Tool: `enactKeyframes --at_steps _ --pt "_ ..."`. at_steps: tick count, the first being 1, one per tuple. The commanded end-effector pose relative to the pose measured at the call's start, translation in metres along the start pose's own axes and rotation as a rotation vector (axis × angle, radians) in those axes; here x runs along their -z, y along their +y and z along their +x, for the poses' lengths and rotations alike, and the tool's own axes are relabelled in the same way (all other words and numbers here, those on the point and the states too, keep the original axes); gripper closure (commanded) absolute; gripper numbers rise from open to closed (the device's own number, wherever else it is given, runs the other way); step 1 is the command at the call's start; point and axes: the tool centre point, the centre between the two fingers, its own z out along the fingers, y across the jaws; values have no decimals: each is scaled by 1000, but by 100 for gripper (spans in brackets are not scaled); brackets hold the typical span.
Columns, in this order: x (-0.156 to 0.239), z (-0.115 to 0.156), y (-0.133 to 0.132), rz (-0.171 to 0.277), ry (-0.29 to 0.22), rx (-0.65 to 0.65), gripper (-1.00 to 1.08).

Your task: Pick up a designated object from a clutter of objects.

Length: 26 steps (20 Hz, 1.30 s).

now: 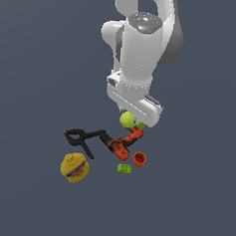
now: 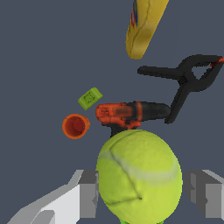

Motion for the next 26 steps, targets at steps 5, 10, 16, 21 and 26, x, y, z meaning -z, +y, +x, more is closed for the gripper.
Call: enactKeyframes --at_steps 5,10,16,21,26 --pt "59 14 -13 -4 -3 -2 108" --pt "101 25 -24 -7 -6 -4 108" --pt "135 35 -33 -10 -8 -5 108" --pt "152 40 -38 -11 -9 -6 108" --pt "160 43 -41 -12 -10 -6 108"
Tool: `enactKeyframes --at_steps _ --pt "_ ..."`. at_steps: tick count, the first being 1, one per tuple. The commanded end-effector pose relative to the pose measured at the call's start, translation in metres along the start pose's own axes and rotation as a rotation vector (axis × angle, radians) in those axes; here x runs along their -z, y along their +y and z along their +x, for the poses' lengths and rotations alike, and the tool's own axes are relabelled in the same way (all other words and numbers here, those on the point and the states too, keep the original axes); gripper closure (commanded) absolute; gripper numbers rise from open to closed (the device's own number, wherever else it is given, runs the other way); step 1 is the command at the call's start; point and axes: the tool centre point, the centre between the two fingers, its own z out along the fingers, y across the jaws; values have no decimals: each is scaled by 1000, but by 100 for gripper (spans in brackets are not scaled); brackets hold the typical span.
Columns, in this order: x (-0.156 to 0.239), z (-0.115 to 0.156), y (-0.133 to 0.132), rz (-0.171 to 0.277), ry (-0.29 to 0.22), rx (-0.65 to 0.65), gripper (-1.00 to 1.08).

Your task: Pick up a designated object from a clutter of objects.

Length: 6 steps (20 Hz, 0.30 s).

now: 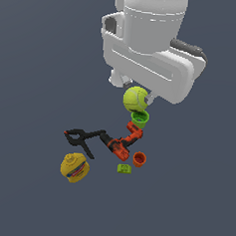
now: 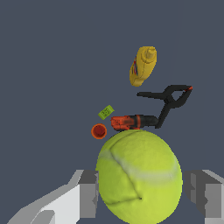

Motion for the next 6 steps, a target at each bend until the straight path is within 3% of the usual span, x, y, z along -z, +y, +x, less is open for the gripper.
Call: enactKeyframes --at_steps 1,6 --pt "4 1 -1 0 0 0 108" --pt "3 1 -1 0 0 0 108"
